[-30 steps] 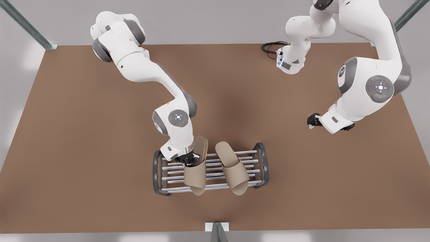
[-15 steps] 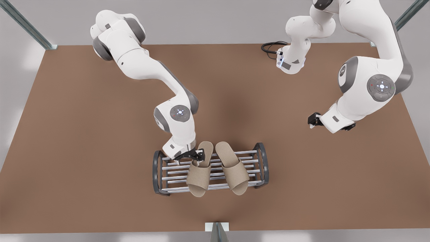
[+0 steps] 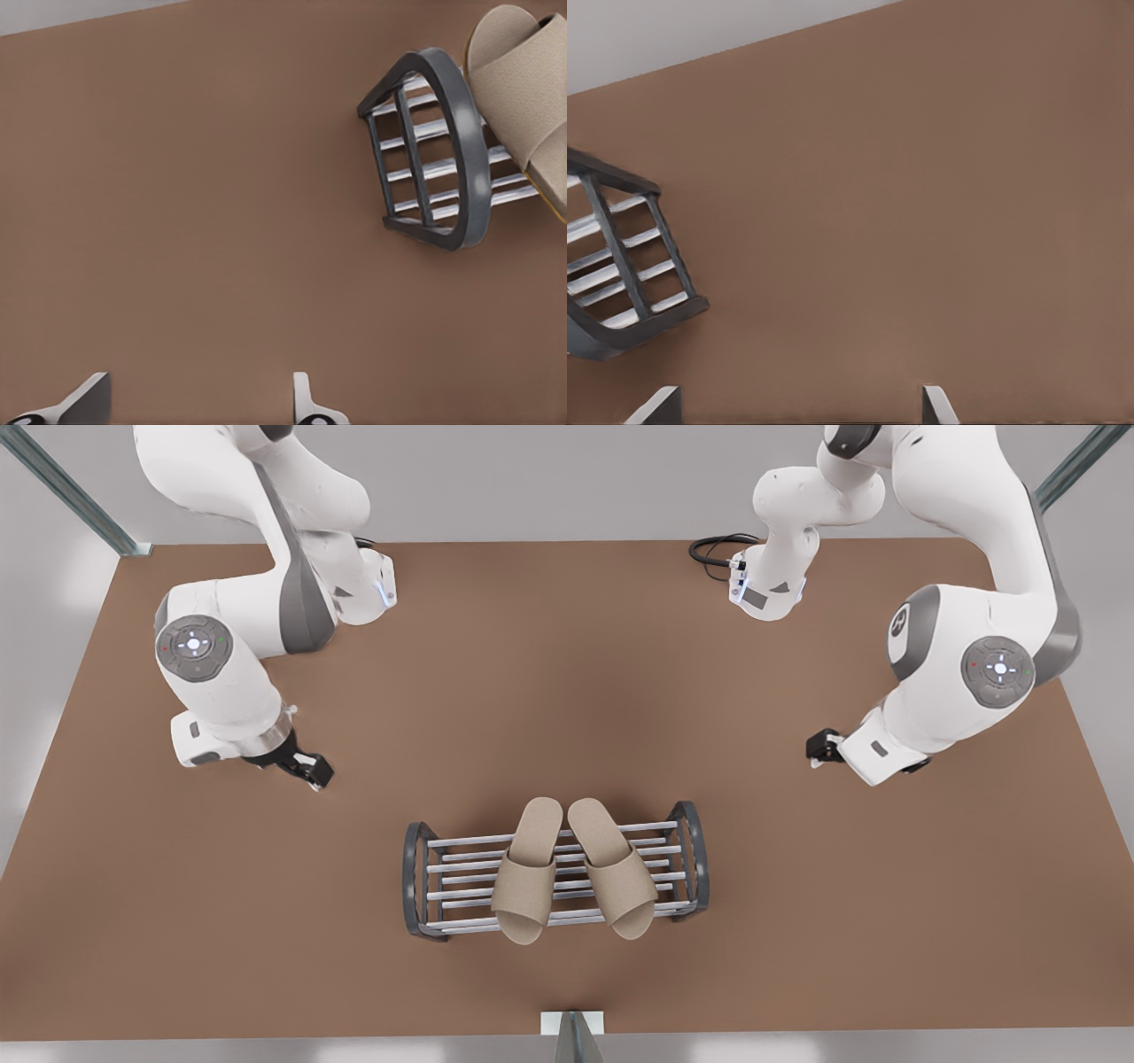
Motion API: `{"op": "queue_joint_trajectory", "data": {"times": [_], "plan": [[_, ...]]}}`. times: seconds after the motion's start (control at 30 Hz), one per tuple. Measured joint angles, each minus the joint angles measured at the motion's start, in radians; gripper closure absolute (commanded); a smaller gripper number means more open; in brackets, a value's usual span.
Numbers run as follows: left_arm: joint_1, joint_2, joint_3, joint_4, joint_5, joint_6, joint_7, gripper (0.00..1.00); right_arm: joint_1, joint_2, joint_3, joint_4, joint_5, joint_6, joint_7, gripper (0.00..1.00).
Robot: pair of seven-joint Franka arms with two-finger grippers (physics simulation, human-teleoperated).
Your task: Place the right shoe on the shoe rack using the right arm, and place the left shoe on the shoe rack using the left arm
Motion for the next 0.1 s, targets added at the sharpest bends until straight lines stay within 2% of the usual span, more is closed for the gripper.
{"op": "queue_joint_trajectory", "data": {"times": [0.07,0.1], "plan": [[0.0,0.006,0.0,0.001,0.001,0.001,-0.009,0.0,-0.04,-0.053,-0.052,-0.037,0.035,-0.019,-0.055,0.0],[0.0,0.007,0.0,0.002,0.001,0.002,-0.014,0.0,0.003,-0.082,-0.135,-0.058,0.059,-0.024,-0.084,0.0]]}}
